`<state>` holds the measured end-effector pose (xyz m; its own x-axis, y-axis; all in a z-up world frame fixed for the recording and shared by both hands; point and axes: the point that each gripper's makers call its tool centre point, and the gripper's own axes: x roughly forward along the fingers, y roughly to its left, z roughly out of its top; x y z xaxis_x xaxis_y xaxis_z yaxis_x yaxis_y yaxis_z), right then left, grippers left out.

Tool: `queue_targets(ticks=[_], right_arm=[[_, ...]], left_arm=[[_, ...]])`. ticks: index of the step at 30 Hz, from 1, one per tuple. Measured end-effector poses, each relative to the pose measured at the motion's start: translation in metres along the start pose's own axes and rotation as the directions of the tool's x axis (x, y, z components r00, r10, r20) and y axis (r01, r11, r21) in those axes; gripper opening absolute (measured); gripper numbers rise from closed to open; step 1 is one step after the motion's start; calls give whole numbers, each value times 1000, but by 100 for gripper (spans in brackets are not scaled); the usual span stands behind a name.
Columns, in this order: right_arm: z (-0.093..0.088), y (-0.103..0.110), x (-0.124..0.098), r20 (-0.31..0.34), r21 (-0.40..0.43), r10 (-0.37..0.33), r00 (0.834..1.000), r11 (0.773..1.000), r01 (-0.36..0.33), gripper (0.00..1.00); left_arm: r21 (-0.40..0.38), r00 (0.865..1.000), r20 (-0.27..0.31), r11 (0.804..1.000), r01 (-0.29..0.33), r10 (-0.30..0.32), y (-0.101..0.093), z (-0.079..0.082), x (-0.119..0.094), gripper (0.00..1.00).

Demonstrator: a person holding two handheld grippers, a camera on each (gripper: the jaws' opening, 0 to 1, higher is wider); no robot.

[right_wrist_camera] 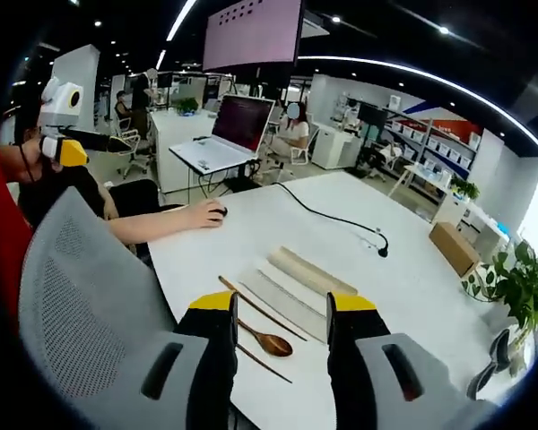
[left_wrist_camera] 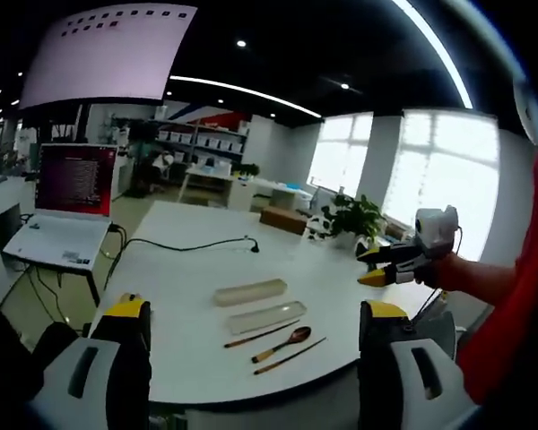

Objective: Arrange the utensils inside the cutlery case until each visible utensil rests in its matching compartment.

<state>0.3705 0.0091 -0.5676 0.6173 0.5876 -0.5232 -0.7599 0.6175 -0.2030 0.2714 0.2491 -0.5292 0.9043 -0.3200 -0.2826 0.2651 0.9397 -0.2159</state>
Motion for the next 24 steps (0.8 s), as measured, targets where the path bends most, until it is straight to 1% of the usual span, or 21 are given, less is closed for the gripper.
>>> queue_targets(ticks=[4,5,7,12,15,17,18,19,21,22,23,24], right_arm=[[3,-2,6,3,-9,-2,1000,1000,2,37],[3,-2,7,2,-11,-2,1000,1000,2,37],[2,-1,8,-3,-16,1,1000,1000,-1,37],[-5,4,13,-11,-7,26,1000,1000,-26,35],[-8,10,18,-39,-31,47,998,998,-48,36],[-8,16,21,-60,-62,54,997,996,-58,38],[-10,18,23,-83,-105,64,995,992,-72,37],[-12,20,25,-96,-130,73,993,988,-85,37],[-17,21,30,-123,-178,78,989,979,-100,36],[-18,20,32,-126,-192,80,989,976,-103,36],[-20,21,35,-133,-211,86,987,971,-113,36],[-21,22,36,-138,-207,92,986,971,-120,36]], left_arm=[[-59,999,52,998,16,-13,-1,9,-5,100],[-64,997,71,998,22,-17,-2,13,-7,100],[-45,997,83,999,3,1,-1,16,-9,100],[2,999,51,1000,-17,17,1,10,-8,99],[9,999,39,1000,-7,7,-2,6,-8,100],[53,999,48,998,22,-24,-10,7,-9,100],[100,997,78,995,-1,-7,-9,12,-11,100],[109,996,87,994,-8,-2,-9,13,-12,100],[89,996,86,996,11,-19,-13,13,-12,100],[77,998,67,997,16,-21,-13,10,-11,100],[72,999,35,997,0,-3,-9,5,-10,100],[84,999,46,996,-6,2,-8,6,-11,100]])
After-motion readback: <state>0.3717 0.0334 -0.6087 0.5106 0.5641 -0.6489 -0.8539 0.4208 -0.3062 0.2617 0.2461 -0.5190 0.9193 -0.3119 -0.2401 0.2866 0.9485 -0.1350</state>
